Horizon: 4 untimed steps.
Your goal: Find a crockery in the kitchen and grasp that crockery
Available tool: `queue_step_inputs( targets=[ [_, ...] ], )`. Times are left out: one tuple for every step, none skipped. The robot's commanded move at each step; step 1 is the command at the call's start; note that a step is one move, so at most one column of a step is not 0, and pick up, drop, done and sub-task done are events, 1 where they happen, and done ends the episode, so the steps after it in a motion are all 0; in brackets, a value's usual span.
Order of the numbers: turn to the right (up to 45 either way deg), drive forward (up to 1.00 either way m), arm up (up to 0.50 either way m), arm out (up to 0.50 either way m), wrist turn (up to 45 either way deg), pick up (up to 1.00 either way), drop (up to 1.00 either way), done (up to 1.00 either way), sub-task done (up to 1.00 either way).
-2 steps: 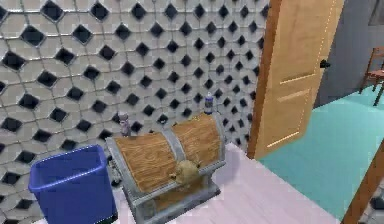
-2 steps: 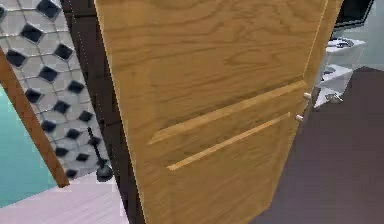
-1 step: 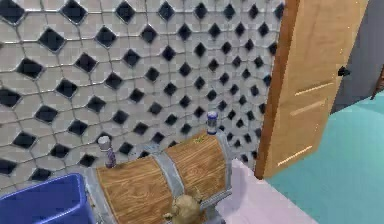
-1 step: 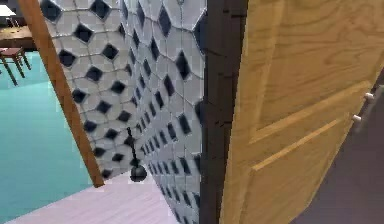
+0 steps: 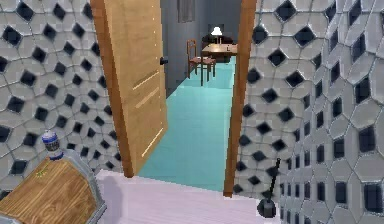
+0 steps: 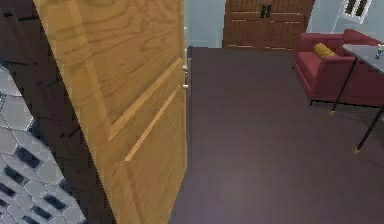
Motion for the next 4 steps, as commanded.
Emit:
queue_step_inputs(
  targets=[
    [9.0, 0.00, 0.00, 0.00, 0.0, 0.00, 0.00, 0.00, 0.00],
    [0.0, 0.30, 0.00, 0.00, 0.0, 0.00, 0.00, 0.00, 0.00],
    [-18.0, 0.00, 0.00, 0.00, 0.0, 0.00, 0.00, 0.00, 0.00],
    [0.0, 1.00, 0.00, 0.00, 0.0, 0.00, 0.00, 0.00, 0.00]
  ],
)
